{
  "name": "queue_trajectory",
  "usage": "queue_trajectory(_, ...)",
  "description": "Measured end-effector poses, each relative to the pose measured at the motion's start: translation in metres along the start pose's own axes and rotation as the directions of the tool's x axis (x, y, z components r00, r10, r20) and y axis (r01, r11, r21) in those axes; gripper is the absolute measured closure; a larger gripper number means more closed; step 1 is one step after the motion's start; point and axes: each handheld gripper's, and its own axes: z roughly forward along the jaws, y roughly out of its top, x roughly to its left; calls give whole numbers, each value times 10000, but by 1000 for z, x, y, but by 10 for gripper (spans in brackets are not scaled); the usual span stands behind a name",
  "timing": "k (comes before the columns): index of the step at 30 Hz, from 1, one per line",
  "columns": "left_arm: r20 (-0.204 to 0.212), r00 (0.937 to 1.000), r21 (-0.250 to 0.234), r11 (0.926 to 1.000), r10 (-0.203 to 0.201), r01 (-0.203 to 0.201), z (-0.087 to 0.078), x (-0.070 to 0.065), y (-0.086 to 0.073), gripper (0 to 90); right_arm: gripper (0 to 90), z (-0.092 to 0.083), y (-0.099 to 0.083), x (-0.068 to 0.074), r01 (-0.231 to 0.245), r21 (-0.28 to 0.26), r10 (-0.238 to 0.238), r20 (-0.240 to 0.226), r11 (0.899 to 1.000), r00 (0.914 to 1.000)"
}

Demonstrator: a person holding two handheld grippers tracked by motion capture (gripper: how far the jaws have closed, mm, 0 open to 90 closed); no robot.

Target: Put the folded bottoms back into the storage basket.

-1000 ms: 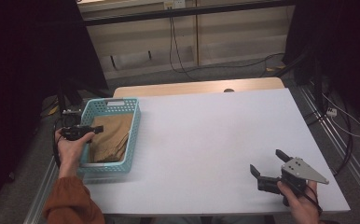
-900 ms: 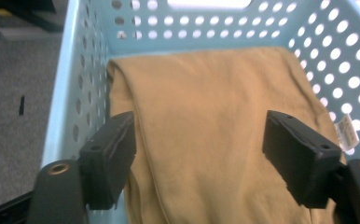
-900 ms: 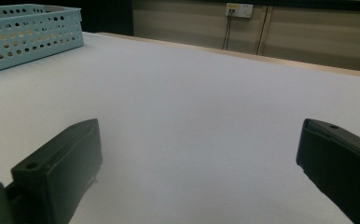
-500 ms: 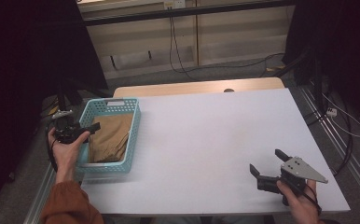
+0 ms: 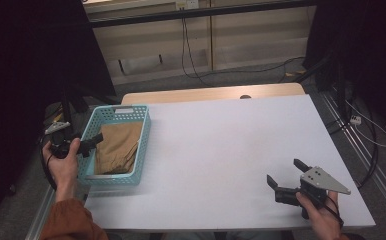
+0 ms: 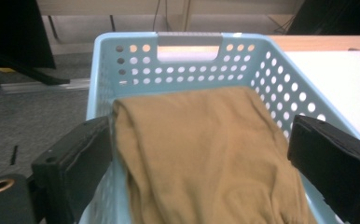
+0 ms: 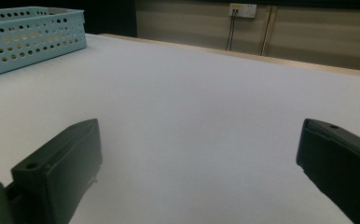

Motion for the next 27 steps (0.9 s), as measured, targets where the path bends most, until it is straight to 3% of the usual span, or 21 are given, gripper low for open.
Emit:
queue_trajectory(5, 51, 10000, -182, 9998, -52, 53, -9, -7, -1, 69, 0, 1, 0, 1, 3, 7, -3, 10, 10000, 10000)
queue_trajectory(9, -65, 10000, -619, 9981, -21, 17, -19, -11, -1, 61, 0, 1, 0, 0, -18, 15, 18, 32, 10000, 10000)
queue_trajectory(13, -349, 9992, -651, 9977, -184, 161, -25, -13, -4, 85, 0, 0, 0, 0, 11, 7, -12, 50, 10000, 10000)
queue_trajectory(18, -355, 9993, -735, 9973, -69, 42, -29, -14, -10, 85, 0, 0, 1, 2, 110, 10, -110, 18, 9999, 9999)
queue_trajectory(21, -210, 9997, -669, 9977, -134, 120, -36, -17, -10, 85, 0, 1, 1, 2, 99, 6, -99, 45, 10000, 9999)
queue_trajectory(24, -172, 9998, -745, 9972, 61, -73, -41, -22, -10, 85, 0, 1, 1, 2, 76, -8, -76, 47, 10000, 10000)
queue_trajectory(27, 107, 9999, -899, 9960, 12, -2, -42, -28, -10, 85, 0, 1, 1, 2, 64, -15, -64, 23, 10000, 10000)
